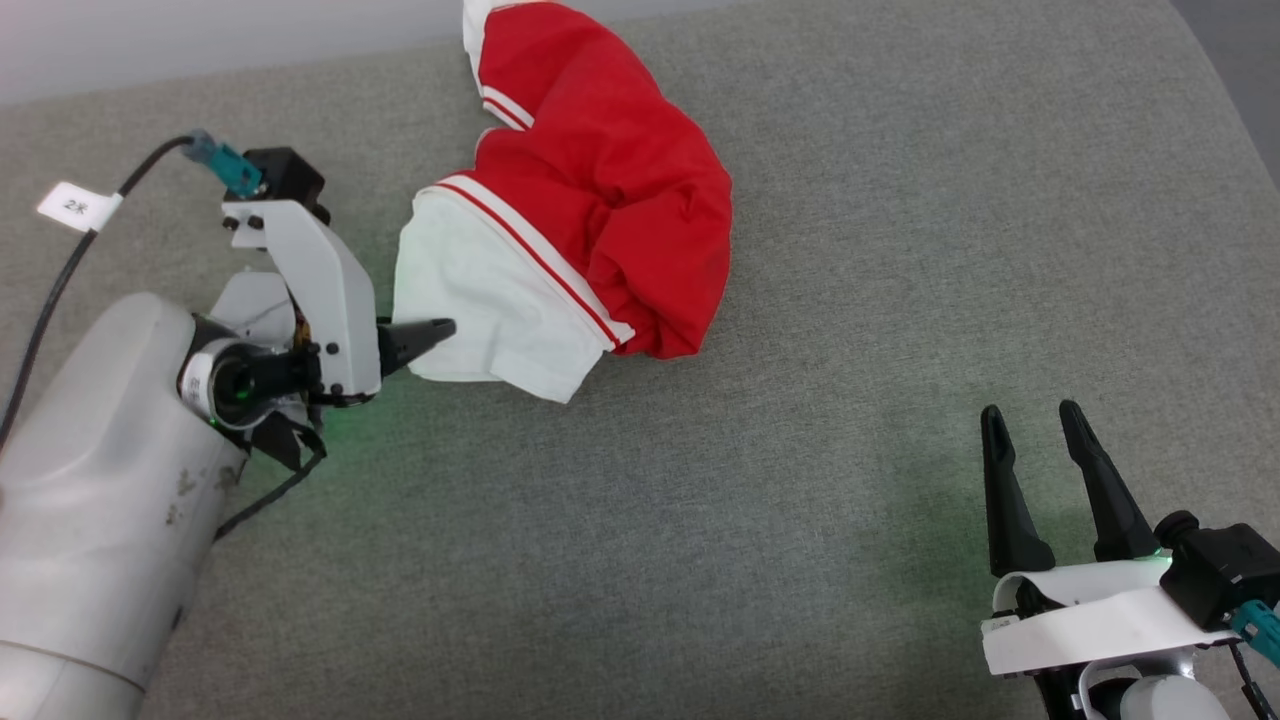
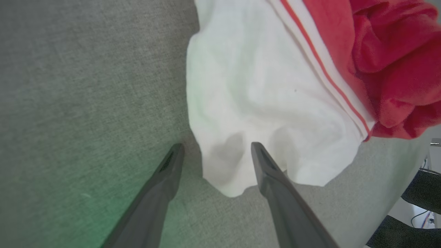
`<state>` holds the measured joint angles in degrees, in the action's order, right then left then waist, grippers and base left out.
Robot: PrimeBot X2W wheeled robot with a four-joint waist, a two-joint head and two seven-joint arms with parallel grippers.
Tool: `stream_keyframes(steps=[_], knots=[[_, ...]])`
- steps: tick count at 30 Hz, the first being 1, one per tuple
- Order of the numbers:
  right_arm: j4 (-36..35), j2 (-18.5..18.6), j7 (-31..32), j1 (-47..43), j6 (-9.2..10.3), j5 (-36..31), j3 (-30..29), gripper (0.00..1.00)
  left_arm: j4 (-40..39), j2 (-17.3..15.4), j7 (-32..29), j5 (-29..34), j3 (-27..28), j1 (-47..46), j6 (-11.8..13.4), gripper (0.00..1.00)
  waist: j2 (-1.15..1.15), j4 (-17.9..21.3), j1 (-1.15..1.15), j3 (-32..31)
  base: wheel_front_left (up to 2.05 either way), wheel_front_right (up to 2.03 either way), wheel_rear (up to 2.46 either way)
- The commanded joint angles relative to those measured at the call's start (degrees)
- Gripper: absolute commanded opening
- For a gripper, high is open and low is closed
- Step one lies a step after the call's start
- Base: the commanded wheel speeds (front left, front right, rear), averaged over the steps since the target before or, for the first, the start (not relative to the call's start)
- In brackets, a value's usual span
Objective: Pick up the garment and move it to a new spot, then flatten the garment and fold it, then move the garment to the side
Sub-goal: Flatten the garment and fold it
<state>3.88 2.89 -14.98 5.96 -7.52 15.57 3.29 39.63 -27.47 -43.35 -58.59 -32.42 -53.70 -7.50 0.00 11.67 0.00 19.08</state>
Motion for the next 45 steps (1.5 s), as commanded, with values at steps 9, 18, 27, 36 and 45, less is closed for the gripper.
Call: stream_keyframes(steps=[9,18,27,36,45], knots=[[-0.19,-0.02,-0.28,1.68,0.06,0.64,0.22,1.00,-0.32,0.01,-2.08,-2.72,-2.37,0.95,0.03,0.00,0.00,0.11,0.00,0.66,0.00,0.00,0.00],[0.55,-0.02,-0.28,-0.79,0.06,-0.09,-1.15,1.00,-5.80,-2.49,-0.18,-5.94,-1.93,0.92,0.03,0.00,0.00,-4.00,0.00,-2.79,0.00,0.00,0.00],[1.18,-0.01,-0.18,-1.99,0.06,-1.33,-0.92,1.00,-15.75,-12.85,-4.11,-8.82,0.33,4.19,1.10,0.00,0.00,-8.18,0.00,-6.46,0.00,0.00,0.00],[1.05,-0.01,-0.18,-1.77,0.06,-1.46,0.06,1.00,-15.24,-19.83,-4.36,-3.93,-0.19,5.92,5.02,0.00,0.00,-7.83,0.00,-5.96,0.00,0.00,0.00],[0.55,0.00,-0.18,-1.31,0.06,-1.77,-0.75,1.00,-5.48,-21.61,-0.22,1.52,-2.34,7.38,5.78,0.00,0.00,-5.21,0.00,-3.63,0.00,0.00,0.00]])
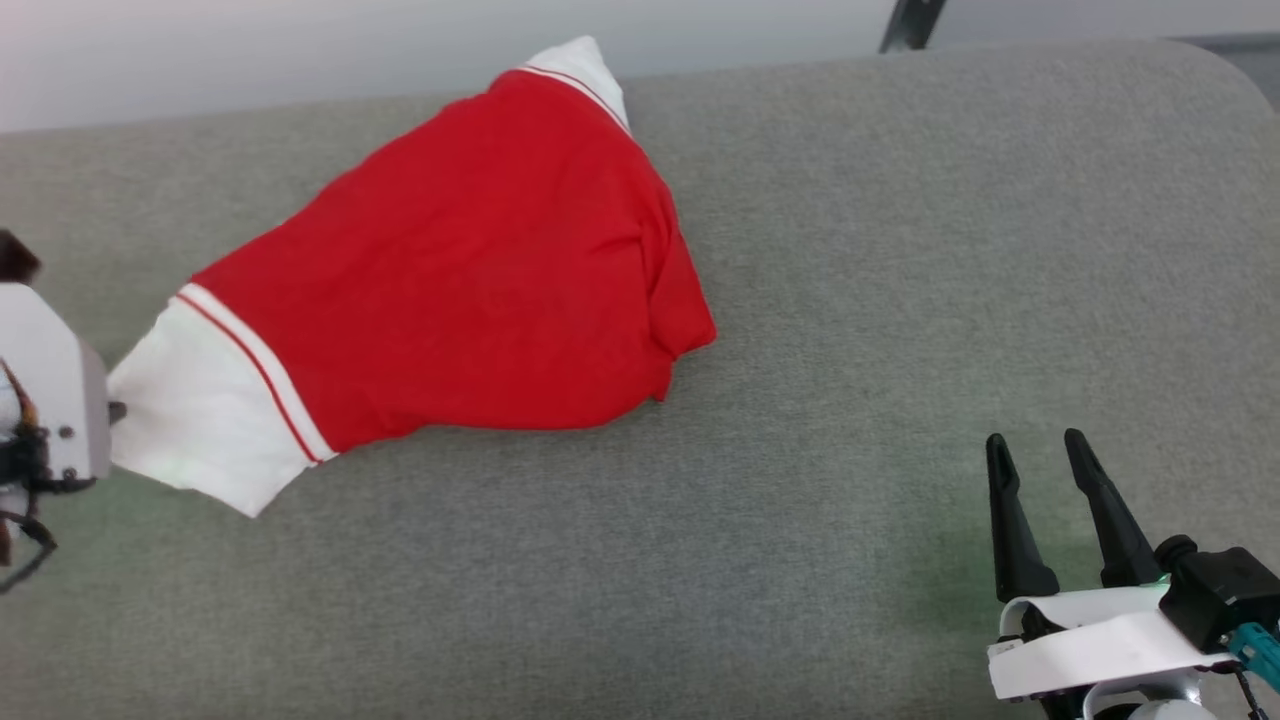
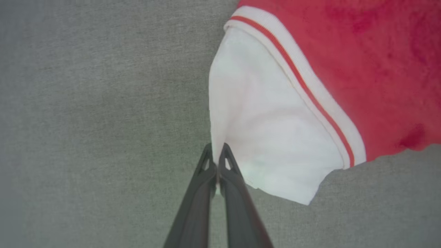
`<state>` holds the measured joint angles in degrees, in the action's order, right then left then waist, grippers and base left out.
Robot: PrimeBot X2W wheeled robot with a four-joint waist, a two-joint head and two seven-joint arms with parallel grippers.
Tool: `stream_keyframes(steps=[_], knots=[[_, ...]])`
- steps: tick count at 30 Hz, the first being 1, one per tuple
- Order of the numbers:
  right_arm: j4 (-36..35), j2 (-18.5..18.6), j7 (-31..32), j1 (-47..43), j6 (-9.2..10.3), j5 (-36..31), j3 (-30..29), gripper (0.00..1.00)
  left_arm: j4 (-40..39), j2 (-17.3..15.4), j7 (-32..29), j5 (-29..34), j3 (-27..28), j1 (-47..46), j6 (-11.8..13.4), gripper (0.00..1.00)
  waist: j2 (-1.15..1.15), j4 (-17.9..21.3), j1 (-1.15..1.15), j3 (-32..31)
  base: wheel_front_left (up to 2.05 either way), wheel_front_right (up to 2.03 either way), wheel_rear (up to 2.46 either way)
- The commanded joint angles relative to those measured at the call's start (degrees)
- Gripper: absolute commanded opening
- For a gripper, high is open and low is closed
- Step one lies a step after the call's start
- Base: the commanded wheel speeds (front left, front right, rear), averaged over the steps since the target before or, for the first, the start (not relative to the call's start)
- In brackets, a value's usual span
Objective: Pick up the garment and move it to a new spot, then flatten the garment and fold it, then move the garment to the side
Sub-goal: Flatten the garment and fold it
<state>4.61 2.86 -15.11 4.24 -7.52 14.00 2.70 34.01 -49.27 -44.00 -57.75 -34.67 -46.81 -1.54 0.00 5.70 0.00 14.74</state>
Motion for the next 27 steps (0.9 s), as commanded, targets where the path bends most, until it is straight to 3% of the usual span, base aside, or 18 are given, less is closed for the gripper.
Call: stream_keyframes(steps=[1,4,5,6,7,15,18,23,27], knots=[[-0.27,0.03,-0.04,0.33,0.06,-0.19,-0.28,1.00,0.92,0.18,0.99,1.24,-0.45,0.34,-0.42,0.00,0.00,0.90,0.00,0.83,0.00,0.00,0.00],[-0.65,0.00,-0.04,0.33,0.06,-0.18,-0.37,1.00,2.74,1.12,2.31,2.32,-1.14,-0.49,-0.94,0.00,0.00,1.14,0.00,1.36,0.00,0.00,0.00],[-0.74,0.02,-0.04,0.34,0.06,-0.17,-0.38,1.00,3.36,1.40,2.72,2.73,-1.36,-0.87,-1.02,0.20,0.00,1.15,0.00,1.46,0.00,0.00,0.00],[-0.80,0.03,-0.04,0.36,0.06,-0.18,-0.40,1.00,3.80,1.34,3.16,3.52,-1.81,-1.20,-1.29,0.55,0.00,1.14,0.00,1.52,0.00,0.00,0.00],[-0.83,0.02,-0.04,0.37,0.06,-0.22,-0.43,1.00,4.14,1.19,3.84,4.38,-2.21,-1.62,-1.51,1.00,0.00,1.09,0.00,1.55,0.00,0.00,0.00],[-1.02,0.01,-0.04,0.47,0.06,0.44,-0.17,1.00,1.14,0.63,4.15,7.08,-2.90,-8.65,-3.58,1.00,0.00,0.56,0.00,2.07,0.00,0.00,0.00],[-0.79,0.02,-0.04,0.98,0.06,0.90,0.58,1.00,-1.22,1.89,3.54,7.47,-2.94,-11.98,-3.58,1.00,0.00,1.05,0.00,2.39,0.00,0.00,0.00],[-0.64,0.01,-0.04,1.46,0.06,1.90,0.72,1.00,-2.55,7.09,4.61,6.38,-3.00,-15.70,-3.90,1.00,0.00,1.93,0.00,2.62,0.00,0.00,0.00],[-1.34,-0.02,-0.04,3.42,0.06,2.75,2.31,1.00,1.58,12.84,4.83,4.49,-1.45,-20.20,-1.92,1.00,0.00,3.80,0.00,5.35,0.00,0.00,0.00]])
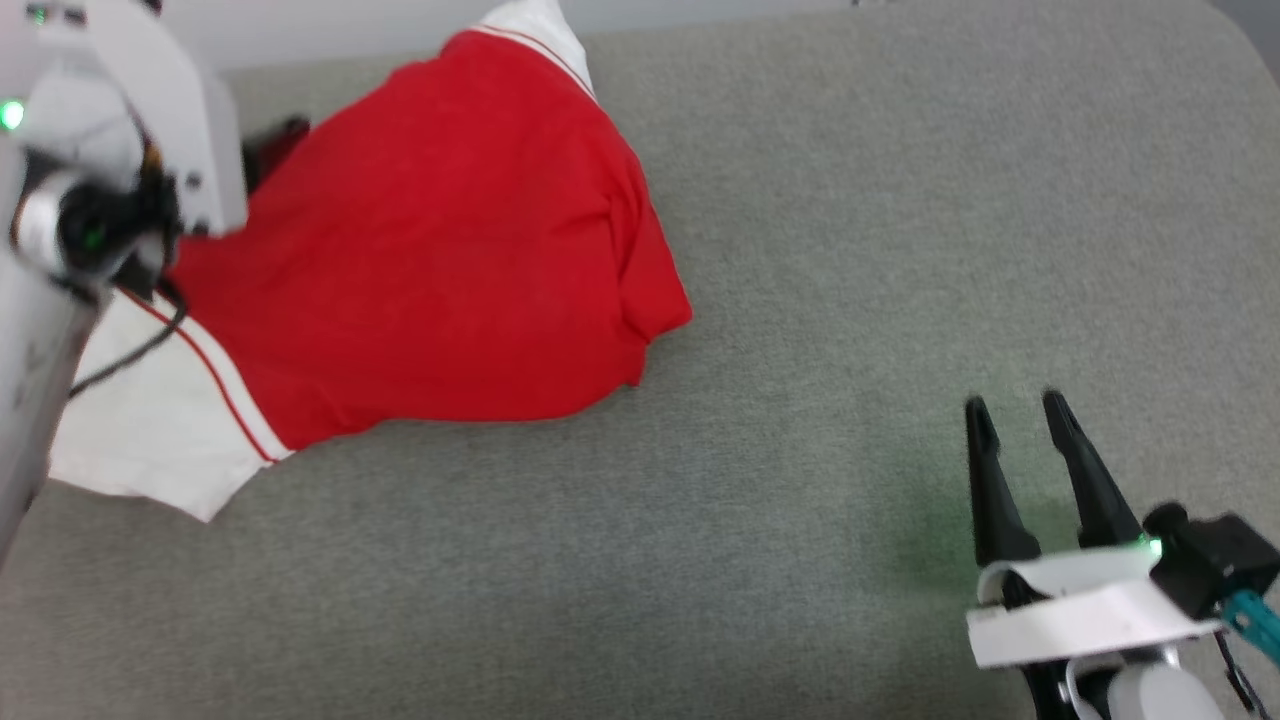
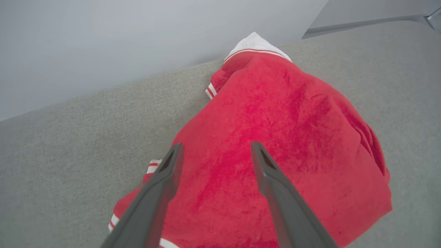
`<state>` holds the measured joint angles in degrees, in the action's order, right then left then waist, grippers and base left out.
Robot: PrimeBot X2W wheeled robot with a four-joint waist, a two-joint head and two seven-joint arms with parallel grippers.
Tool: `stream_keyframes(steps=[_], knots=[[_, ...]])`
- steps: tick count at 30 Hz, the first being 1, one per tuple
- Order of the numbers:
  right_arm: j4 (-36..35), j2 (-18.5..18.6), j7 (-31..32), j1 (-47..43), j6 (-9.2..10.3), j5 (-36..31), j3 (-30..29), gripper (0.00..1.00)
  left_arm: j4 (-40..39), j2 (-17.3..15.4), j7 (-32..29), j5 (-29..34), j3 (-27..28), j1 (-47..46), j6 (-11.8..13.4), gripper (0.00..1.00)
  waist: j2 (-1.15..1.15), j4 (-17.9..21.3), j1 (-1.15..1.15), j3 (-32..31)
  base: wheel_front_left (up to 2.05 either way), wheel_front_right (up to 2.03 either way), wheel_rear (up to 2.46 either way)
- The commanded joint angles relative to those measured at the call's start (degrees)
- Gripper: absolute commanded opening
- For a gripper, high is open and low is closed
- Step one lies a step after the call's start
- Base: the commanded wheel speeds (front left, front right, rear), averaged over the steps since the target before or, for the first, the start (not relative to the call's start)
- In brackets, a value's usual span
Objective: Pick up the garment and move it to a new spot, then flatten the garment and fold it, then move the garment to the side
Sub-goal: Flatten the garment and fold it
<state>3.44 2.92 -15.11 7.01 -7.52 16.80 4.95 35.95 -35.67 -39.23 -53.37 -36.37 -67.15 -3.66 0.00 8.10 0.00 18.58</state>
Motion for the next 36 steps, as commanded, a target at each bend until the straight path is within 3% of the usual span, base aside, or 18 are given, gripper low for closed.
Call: stream_keyframes(steps=[1,6,10,18,29,30,31,32,36], knots=[[-0.38,-0.06,-0.04,1.17,0.06,0.25,0.38,1.00,0.80,0.35,0.21,0.43,0.07,-1.29,0.32,1.00,0.00,2.18,0.00,2.36,0.00,0.00,0.00],[-1.27,-0.04,-0.04,3.33,0.06,1.96,1.93,1.00,7.71,5.48,-1.54,0.63,-0.82,-7.50,0.69,1.00,0.00,6.45,0.00,6.07,0.00,0.00,0.00],[-1.75,-0.08,-0.04,3.80,0.06,3.20,2.83,1.00,12.52,8.41,-5.13,-0.01,-1.96,-10.98,-0.64,1.00,0.00,9.04,0.00,7.63,0.00,0.00,0.00],[-3.06,-0.09,-0.04,4.51,0.06,5.09,5.28,1.00,18.83,9.50,-6.24,1.82,-5.03,-13.42,-2.62,1.00,0.00,12.62,0.00,9.66,0.00,0.00,0.00],[-4.26,-0.07,-0.04,4.79,0.06,6.48,6.21,1.00,24.19,9.55,-8.96,3.51,-10.03,-11.41,-3.75,1.00,0.00,14.22,0.00,12.17,0.00,0.00,0.00],[-4.34,-0.07,-0.04,4.90,0.06,6.57,6.14,1.00,24.48,9.63,-9.69,3.18,-10.30,-11.15,-3.81,0.88,0.00,14.25,0.00,12.23,0.00,0.00,0.00],[-4.41,-0.08,-0.04,5.00,0.06,6.63,6.09,1.00,24.59,9.72,-10.33,2.94,-10.60,-10.95,-3.88,0.60,0.00,14.28,0.00,12.24,0.00,0.00,0.00],[-4.48,-0.07,-0.04,5.08,0.06,6.64,6.04,1.00,24.49,9.63,-10.34,2.80,-10.77,-10.97,-3.93,0.00,0.00,14.29,0.00,12.27,0.00,0.00,0.00],[-4.64,-0.07,-0.04,5.21,0.06,6.33,5.71,1.00,24.10,9.51,-9.35,1.99,-10.99,-11.01,-3.93,0.00,0.00,14.13,0.00,12.19,0.00,0.00,0.00]])
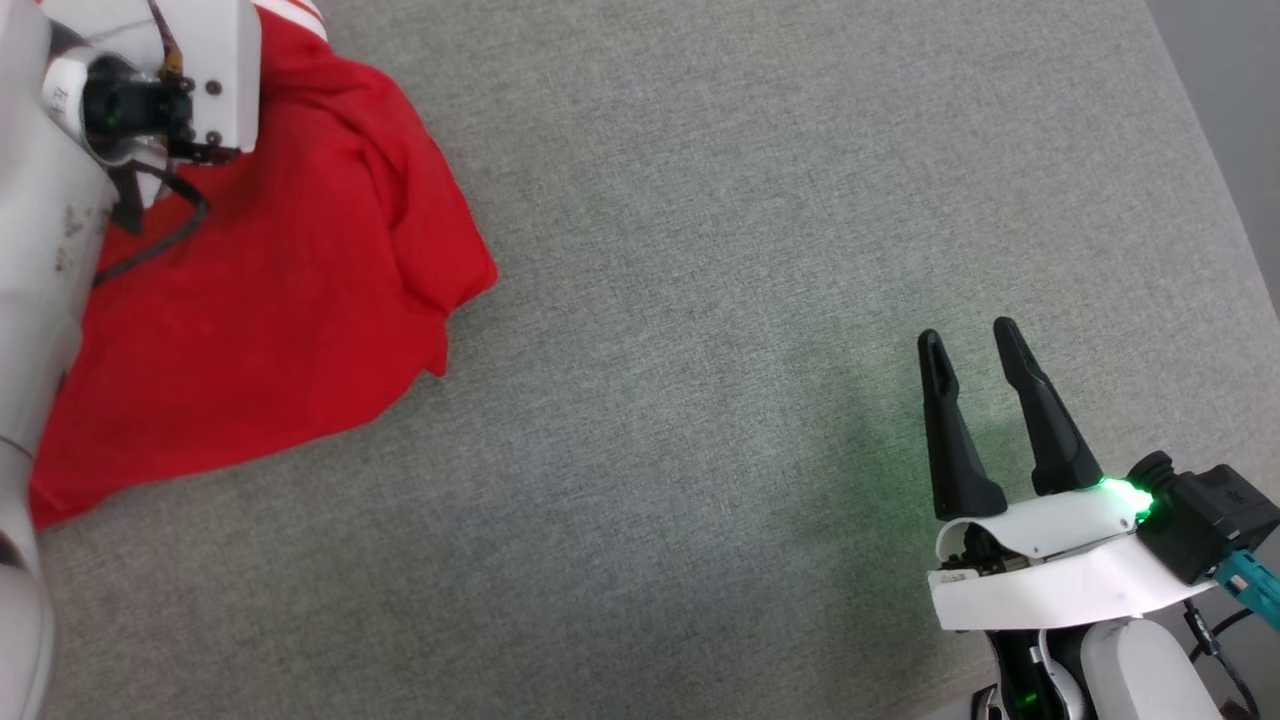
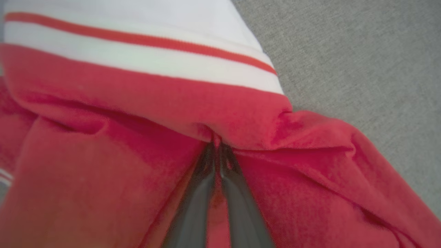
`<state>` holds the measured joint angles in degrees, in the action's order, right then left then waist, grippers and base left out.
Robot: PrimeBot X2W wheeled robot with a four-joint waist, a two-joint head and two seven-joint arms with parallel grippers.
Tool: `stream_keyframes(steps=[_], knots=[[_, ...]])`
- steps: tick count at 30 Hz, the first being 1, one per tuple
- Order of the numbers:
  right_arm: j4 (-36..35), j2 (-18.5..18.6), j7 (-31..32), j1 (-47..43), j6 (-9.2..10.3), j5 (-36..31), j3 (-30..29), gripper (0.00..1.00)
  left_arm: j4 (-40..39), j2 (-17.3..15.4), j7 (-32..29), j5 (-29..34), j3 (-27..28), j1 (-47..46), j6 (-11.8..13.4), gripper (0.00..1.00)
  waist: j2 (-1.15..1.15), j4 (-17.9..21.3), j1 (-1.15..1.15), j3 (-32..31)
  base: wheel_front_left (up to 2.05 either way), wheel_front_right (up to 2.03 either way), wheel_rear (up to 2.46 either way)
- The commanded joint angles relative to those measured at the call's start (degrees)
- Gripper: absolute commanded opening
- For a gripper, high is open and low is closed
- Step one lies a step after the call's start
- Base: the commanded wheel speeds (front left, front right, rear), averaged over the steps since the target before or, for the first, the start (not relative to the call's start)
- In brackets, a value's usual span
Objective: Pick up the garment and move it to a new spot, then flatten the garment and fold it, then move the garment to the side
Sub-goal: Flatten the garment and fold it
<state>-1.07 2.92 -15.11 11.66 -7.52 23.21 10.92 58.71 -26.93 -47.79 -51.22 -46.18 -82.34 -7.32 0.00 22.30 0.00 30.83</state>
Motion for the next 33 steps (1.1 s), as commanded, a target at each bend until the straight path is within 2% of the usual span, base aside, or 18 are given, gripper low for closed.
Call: stream_keyframes(steps=[1,9,17,21,27,33], knots=[[-0.15,-0.07,-0.04,0.60,0.06,-0.20,-0.38,1.00,1.14,0.76,-0.42,-0.29,-1.20,3.99,-0.24,0.00,0.00,-0.18,0.00,-0.15,0.00,0.00,0.00],[0.59,-0.05,-0.04,-0.13,0.06,-1.50,-1.18,1.00,-3.15,1.48,2.96,-2.63,-2.39,3.18,-0.28,0.00,0.00,-2.51,0.00,-2.54,0.00,0.00,0.00],[1.59,-0.03,-0.04,-1.68,0.06,-3.50,-2.57,1.00,-15.15,1.13,2.82,-9.93,-4.52,5.42,-0.25,0.00,0.00,-5.96,0.00,-7.62,0.00,0.00,0.00],[1.98,-0.02,-0.04,-2.62,0.06,-4.66,-3.61,1.00,-25.72,-0.98,1.38,-14.44,-7.33,7.67,-0.24,0.00,0.00,-8.12,0.00,-9.98,0.00,0.00,0.00],[2.24,-0.02,-0.04,-3.96,0.06,-5.81,-4.63,1.00,-41.87,-5.79,-0.39,-20.10,-11.20,11.79,-0.23,0.00,0.00,-10.51,0.00,-11.95,0.00,0.00,0.00],[2.04,-0.03,-0.04,-4.14,0.06,-6.39,-5.10,1.00,-53.06,-9.40,-0.60,-25.97,-10.76,15.26,-0.23,0.00,0.00,-11.32,0.00,-12.12,0.00,0.00,0.00]])
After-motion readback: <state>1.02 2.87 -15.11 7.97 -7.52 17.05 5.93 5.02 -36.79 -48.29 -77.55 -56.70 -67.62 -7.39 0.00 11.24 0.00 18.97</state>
